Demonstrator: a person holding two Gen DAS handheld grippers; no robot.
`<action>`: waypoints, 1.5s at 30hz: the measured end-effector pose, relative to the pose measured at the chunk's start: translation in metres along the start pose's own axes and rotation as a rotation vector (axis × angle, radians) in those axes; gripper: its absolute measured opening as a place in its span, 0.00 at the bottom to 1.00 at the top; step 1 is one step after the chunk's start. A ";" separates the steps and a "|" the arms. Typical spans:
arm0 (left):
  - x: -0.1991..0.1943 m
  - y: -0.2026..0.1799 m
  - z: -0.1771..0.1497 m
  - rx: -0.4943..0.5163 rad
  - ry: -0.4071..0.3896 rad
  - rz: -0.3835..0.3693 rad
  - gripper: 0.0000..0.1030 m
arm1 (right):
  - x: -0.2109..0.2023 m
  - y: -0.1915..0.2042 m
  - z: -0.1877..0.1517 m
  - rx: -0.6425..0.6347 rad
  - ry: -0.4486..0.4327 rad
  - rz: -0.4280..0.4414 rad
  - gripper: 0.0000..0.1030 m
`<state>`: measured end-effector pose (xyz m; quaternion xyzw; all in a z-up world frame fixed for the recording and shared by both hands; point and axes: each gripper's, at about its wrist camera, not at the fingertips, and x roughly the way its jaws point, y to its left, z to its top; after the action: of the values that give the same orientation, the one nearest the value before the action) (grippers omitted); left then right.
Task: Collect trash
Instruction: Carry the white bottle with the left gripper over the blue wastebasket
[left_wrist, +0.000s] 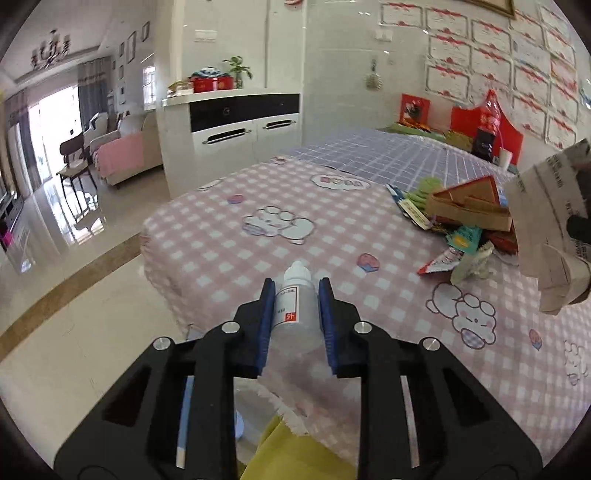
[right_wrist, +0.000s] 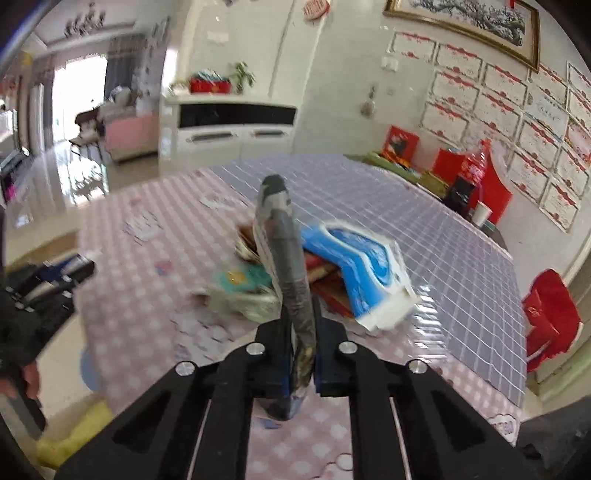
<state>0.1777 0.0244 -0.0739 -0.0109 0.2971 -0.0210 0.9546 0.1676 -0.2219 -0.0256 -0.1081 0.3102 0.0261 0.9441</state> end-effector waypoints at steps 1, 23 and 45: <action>-0.005 0.005 0.001 -0.002 -0.008 -0.004 0.24 | -0.006 0.005 0.004 0.001 -0.021 0.029 0.09; -0.035 0.195 -0.046 -0.329 0.150 0.388 0.24 | 0.031 0.247 0.084 -0.306 0.095 0.710 0.09; 0.018 0.273 -0.113 -0.505 0.393 0.406 0.68 | 0.128 0.361 0.044 -0.460 0.362 0.662 0.09</action>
<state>0.1373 0.2956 -0.1858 -0.1824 0.4666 0.2407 0.8313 0.2544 0.1378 -0.1344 -0.2129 0.4747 0.3760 0.7668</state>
